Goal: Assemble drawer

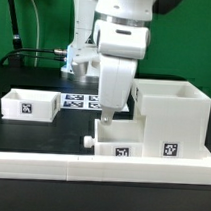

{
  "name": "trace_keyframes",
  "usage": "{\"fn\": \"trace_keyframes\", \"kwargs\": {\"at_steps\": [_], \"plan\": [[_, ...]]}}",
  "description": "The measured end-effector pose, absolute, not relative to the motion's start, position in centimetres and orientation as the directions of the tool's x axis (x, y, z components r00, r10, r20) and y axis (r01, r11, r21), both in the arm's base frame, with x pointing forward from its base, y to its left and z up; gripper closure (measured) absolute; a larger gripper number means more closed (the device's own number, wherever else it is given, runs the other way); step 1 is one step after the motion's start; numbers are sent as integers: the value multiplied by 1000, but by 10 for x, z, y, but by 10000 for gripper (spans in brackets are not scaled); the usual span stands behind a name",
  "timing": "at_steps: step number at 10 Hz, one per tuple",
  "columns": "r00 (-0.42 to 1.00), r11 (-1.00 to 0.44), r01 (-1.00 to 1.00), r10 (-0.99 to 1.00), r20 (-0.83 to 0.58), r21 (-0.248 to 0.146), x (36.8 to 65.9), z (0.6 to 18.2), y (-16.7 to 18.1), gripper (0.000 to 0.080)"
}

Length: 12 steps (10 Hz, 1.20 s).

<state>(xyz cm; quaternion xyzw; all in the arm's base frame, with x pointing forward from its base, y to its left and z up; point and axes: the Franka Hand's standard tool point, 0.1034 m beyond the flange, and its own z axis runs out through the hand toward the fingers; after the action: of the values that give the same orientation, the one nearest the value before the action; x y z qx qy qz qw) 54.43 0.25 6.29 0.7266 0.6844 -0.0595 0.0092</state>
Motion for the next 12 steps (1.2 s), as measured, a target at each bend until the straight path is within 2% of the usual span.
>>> {"fn": "trace_keyframes", "kwargs": {"at_steps": [2, 6, 7, 8, 12], "plan": [[59, -67, 996, 993, -103, -67, 547, 75, -10, 152], [63, -71, 995, 993, -99, -72, 545, 72, -16, 150], [65, -72, 995, 993, -100, -75, 545, 71, -16, 150], [18, -26, 996, 996, -90, -87, 543, 62, -21, 150], [-12, 15, 995, 999, 34, -103, 541, 49, -72, 150]]}}
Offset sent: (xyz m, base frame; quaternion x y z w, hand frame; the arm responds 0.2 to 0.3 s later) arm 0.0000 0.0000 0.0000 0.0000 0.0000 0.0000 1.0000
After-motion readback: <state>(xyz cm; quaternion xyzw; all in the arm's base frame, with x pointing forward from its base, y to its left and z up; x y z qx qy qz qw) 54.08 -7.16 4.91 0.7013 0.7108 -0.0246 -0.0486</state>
